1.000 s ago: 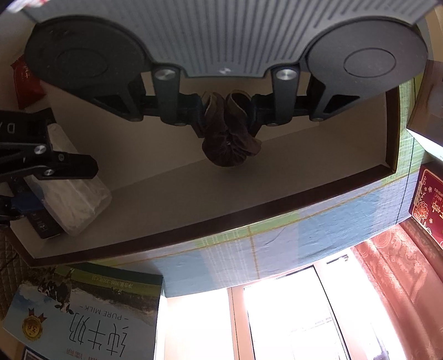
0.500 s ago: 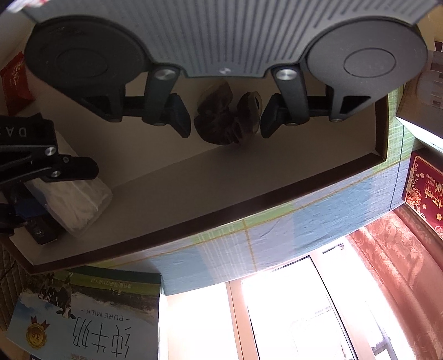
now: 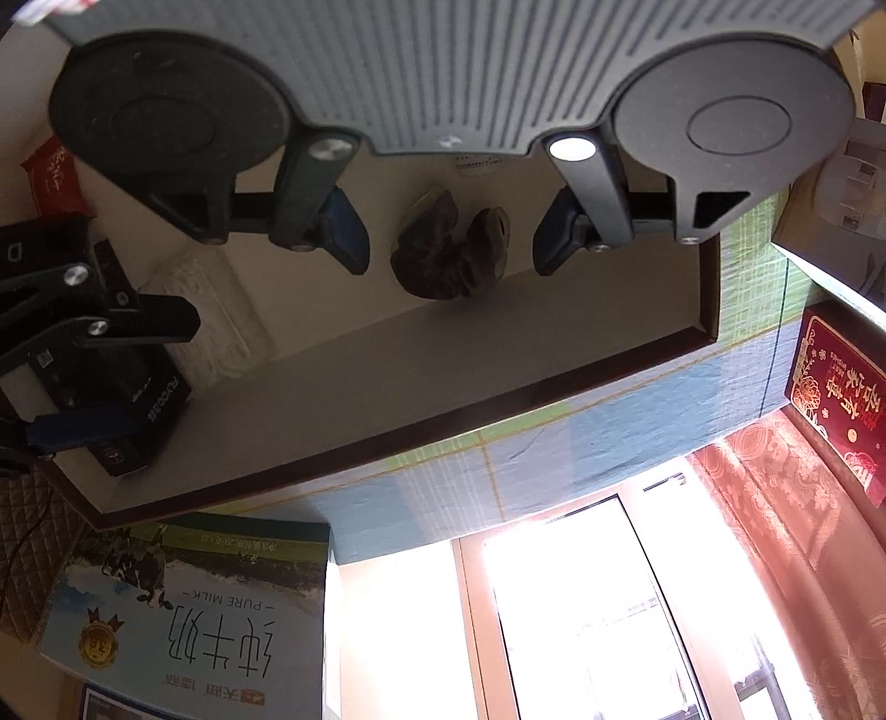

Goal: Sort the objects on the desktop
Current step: 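Lower the scrunchie into the box with the left tool while the right tool drops the floss picks in, then withdraw both open tools from the box back over the table items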

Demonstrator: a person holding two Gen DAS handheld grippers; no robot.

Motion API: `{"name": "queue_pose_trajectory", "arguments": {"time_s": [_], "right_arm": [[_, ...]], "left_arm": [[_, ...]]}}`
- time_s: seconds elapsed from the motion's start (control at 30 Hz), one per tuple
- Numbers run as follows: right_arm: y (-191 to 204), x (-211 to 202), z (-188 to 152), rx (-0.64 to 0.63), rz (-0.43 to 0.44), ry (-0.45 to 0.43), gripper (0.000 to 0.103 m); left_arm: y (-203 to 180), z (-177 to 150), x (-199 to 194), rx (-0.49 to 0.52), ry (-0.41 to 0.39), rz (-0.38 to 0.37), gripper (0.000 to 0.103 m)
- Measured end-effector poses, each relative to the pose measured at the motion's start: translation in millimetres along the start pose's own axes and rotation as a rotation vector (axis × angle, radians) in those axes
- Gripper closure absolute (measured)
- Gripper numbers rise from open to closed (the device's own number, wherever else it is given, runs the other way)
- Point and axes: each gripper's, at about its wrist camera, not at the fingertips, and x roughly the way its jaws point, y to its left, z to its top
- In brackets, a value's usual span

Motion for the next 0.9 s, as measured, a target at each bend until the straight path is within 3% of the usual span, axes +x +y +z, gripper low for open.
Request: {"name": "queue_pose_trajectory", "arguments": {"time_s": [0.23,0.5,0.9], "right_arm": [[0.3,-26.1,-8.5,0.033,0.028,-0.032,0.002],[6.1,-64.6,-18.0,0.071,0.053,-0.09,0.002],[25.2,-120.0,-46.7,0.052,0.029,-0.122,0.002]], "left_arm": [[-0.3,-6.8,-24.3,-0.02,-0.017,-0.014,0.029],[-4.5,-20.8,-55.5,-0.051,-0.035,-0.002,0.017],[-13.1,-48.3,-110.1,-0.099,-0.06,0.014,0.014]]}}
